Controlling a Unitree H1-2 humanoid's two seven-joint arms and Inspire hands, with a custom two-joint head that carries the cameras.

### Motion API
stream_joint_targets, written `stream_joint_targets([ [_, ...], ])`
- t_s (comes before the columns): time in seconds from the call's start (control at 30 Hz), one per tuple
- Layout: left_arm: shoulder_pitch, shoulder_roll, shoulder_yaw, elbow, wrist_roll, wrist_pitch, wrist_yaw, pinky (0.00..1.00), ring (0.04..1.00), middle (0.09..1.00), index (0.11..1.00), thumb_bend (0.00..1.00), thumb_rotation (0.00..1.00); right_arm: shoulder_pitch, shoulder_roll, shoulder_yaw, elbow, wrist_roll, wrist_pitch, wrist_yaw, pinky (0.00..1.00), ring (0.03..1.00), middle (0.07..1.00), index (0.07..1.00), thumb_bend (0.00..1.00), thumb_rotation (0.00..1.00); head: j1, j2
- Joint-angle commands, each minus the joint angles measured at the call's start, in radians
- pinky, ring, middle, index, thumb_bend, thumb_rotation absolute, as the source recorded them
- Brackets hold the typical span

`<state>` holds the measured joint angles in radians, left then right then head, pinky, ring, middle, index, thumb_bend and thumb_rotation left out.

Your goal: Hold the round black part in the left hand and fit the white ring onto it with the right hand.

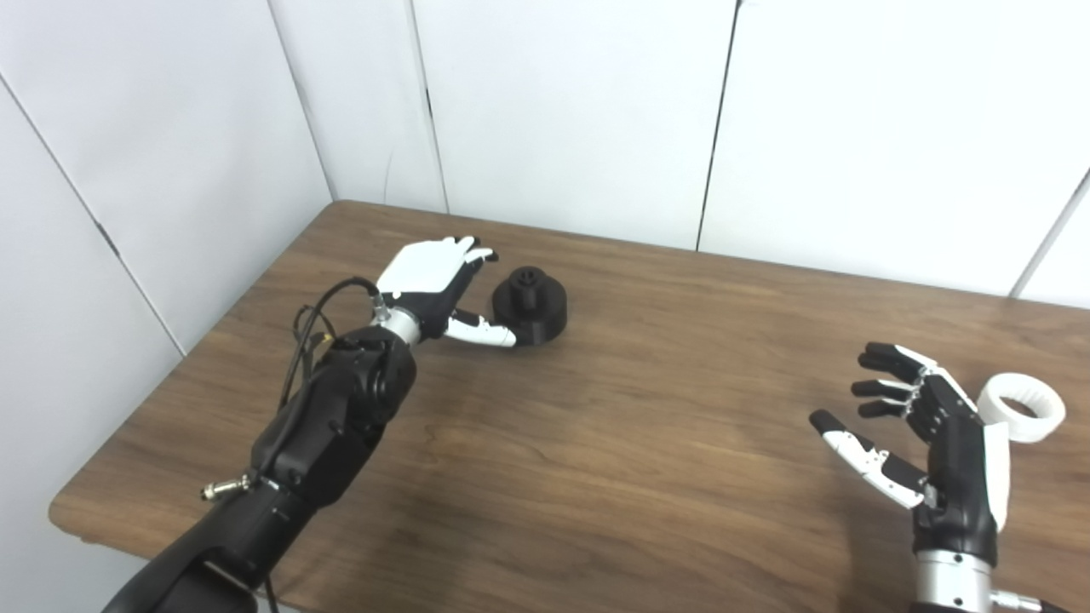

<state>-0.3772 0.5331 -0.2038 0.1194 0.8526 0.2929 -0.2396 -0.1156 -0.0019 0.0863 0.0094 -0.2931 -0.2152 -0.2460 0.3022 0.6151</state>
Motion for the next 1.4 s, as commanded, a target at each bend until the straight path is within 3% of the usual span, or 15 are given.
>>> stream_joint_targets([
  [0.0, -0.056, 0.015, 0.004, -0.003, 0.007, 0.009, 0.009, 1.0, 1.0, 1.0, 0.902, 1.0, 0.66, 0.028, -0.042, -0.022, 0.035, -0.024, -0.015, 0.005, 0.49, 0.582, 0.686, 0.689, 0.71, 0.07, 0.002, 0.0],
  [0.27, -0.072, 0.008, -0.017, 0.047, 0.016, 0.023, 0.017, 1.0, 1.0, 1.0, 0.911, 1.0, 0.67, 0.032, -0.046, -0.024, 0.031, -0.027, -0.011, 0.007, 0.49, 0.584, 0.686, 0.686, 0.72, 0.09, -0.001, 0.004],
  [0.77, -0.108, -0.026, -0.038, 0.18, 0.005, -0.002, 0.114, 1.0, 1.0, 1.0, 0.957, 1.0, 0.68, 0.045, -0.053, -0.03, 0.013, -0.036, -0.004, 0.008, 0.48, 0.576, 0.677, 0.683, 0.72, 0.08, -0.001, 0.007],
  [1.37, -0.133, -0.064, -0.05, 0.234, -0.037, -0.025, 0.165, 1.0, 1.0, 1.0, 0.953, 1.0, 0.68, 0.053, -0.047, -0.03, -0.006, -0.041, 0.013, 0.007, 0.48, 0.579, 0.674, 0.678, 0.72, 0.09, -0.013, 0.018],
])
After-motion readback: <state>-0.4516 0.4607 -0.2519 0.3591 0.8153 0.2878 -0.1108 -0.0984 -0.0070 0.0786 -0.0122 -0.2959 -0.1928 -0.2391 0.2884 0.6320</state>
